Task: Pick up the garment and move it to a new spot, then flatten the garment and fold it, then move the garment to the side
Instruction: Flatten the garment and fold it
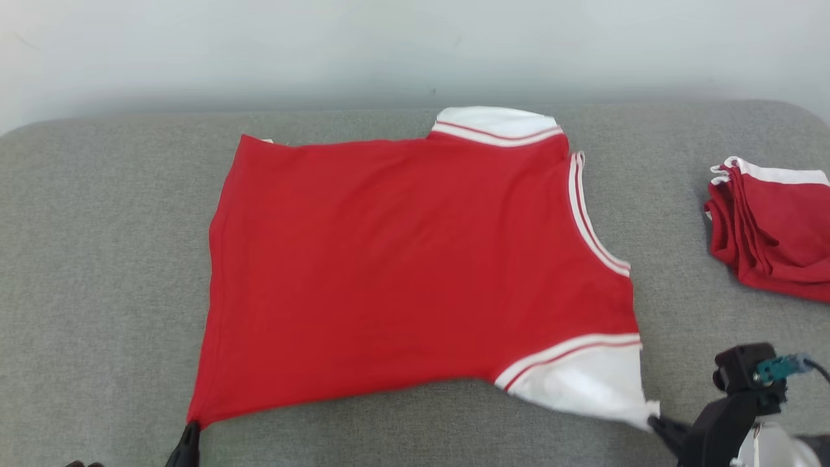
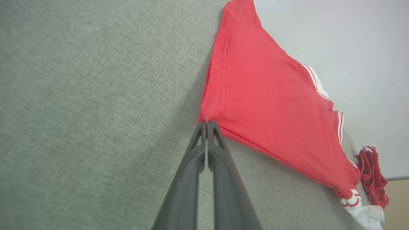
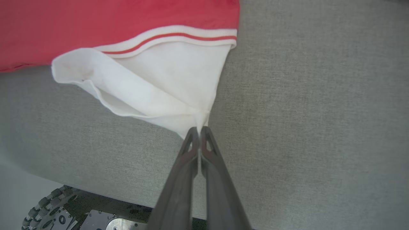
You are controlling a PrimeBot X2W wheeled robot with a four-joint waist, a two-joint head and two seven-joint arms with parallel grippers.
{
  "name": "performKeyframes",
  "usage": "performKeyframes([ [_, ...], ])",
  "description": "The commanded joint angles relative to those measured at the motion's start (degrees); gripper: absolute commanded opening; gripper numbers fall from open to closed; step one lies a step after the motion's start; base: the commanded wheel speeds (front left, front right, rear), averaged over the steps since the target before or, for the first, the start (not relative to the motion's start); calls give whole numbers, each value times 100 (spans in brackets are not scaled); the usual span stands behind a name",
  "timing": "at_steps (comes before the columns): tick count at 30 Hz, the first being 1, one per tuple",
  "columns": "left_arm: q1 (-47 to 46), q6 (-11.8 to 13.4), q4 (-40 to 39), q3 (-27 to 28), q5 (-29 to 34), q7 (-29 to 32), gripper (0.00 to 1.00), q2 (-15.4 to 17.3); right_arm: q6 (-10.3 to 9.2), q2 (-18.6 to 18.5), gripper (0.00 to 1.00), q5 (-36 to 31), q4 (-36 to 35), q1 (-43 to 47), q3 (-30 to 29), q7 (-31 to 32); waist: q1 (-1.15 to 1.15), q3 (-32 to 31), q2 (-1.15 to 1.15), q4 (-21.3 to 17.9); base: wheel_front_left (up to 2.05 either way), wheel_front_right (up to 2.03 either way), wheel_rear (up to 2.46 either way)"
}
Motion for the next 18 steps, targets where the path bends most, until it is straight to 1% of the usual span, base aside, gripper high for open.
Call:
performKeyframes([
  [1, 133, 70, -49, 13, 112, 3, 0, 99, -15, 17, 0, 86, -55, 138, 32, 101, 1, -58, 0, 37, 0, 0, 0],
  [3, 182, 199, -124, 8, 310, -41, 0, 212, -15, 38, 0, 194, -192, 296, 31, 294, 1, -71, 0, 40, 0, 0, 0],
  [4, 233, 330, -197, 12, 477, -81, 0, 339, -15, 60, 0, 293, -298, 470, 50, 503, 1, -82, 0, 43, 0, 0, 0],
  [6, 301, 463, -248, -13, 659, -58, 0, 453, -15, 111, 0, 411, -416, 665, 93, 737, 1, -98, 0, 40, 0, 0, 0],
  [11, 468, 727, -372, -37, 878, 14, 0, 627, -15, 136, 0, 701, -722, 1021, 266, 1299, 1, -131, 0, 28, 0, 0, 0],
  [16, 583, 902, -448, -125, 1031, 126, 0, 721, -15, 142, 0, 925, -921, 1184, 356, 1569, 1, -143, 0, 11, 0, 0, 0],
  [18, 579, 943, -521, -106, 1066, 88, 0, 726, -15, 80, 0, 1005, -1043, 1064, 413, 1436, 1, -128, 0, 12, 0, 0, 0],
])
